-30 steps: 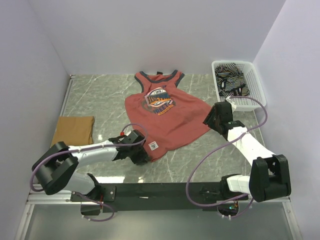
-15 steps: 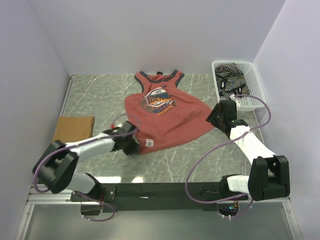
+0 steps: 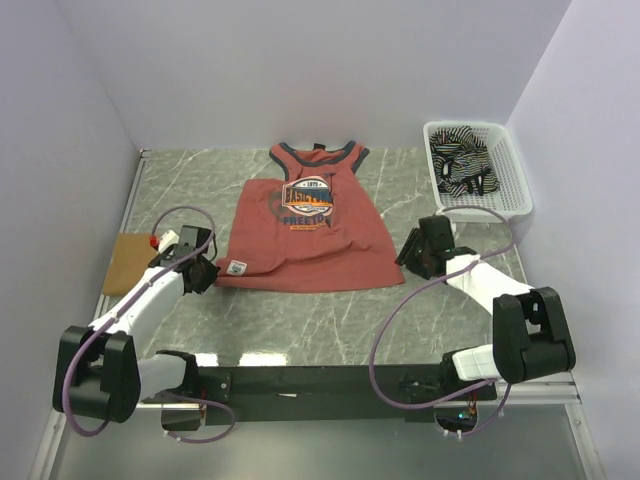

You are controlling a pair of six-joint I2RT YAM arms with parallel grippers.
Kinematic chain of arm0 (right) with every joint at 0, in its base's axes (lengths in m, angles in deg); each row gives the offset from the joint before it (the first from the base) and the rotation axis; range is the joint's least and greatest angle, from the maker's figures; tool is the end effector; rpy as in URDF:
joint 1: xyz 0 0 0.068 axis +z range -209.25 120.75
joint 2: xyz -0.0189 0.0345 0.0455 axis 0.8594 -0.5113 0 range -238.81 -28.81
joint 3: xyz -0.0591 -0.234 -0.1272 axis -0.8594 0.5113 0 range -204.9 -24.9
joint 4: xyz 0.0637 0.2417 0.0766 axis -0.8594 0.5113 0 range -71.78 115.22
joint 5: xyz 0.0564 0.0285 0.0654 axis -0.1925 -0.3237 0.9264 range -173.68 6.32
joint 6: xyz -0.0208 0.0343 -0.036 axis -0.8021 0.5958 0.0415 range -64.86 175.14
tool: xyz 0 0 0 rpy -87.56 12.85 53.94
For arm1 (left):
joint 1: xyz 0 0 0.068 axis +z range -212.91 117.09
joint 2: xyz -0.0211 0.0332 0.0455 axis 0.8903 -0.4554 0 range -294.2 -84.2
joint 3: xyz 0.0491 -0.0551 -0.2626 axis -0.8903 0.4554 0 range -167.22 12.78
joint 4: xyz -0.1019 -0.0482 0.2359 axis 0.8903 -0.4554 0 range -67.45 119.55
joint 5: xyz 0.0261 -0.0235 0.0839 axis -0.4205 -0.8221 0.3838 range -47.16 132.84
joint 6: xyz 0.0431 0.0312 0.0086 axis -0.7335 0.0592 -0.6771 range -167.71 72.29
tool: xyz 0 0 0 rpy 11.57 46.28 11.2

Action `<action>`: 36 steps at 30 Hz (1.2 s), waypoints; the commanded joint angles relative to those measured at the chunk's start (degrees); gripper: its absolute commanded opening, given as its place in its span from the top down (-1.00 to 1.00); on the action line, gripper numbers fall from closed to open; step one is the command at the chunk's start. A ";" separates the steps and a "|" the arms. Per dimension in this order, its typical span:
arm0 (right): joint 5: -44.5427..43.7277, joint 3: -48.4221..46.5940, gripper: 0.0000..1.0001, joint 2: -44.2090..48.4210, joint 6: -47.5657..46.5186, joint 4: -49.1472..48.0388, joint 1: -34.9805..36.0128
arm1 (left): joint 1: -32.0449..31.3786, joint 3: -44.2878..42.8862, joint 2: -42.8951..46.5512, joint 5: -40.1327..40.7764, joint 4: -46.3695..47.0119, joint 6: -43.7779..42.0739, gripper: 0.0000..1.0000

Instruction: Fold and stack the tank tops

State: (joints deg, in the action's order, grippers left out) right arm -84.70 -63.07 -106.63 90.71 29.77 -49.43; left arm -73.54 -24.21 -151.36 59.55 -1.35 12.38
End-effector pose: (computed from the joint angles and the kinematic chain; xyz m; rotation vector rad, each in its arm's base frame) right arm 0.2563 0.0437 0.1760 0.5630 2.4274 0.3181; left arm 0.2101 -0.0290 0.1909 -1.1612 2.2889 -0.0759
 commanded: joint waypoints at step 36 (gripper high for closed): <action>-0.48 -41.52 1.00 31.41 -1.02 24.83 8.37 | 4.74 -37.66 26.55 -22.15 3.21 -18.17 0.99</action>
State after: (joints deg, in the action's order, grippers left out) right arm -84.30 -98.22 -77.65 92.11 48.00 -41.23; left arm -68.97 -51.62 -126.70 40.05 0.84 -3.57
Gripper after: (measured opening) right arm 0.007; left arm 0.012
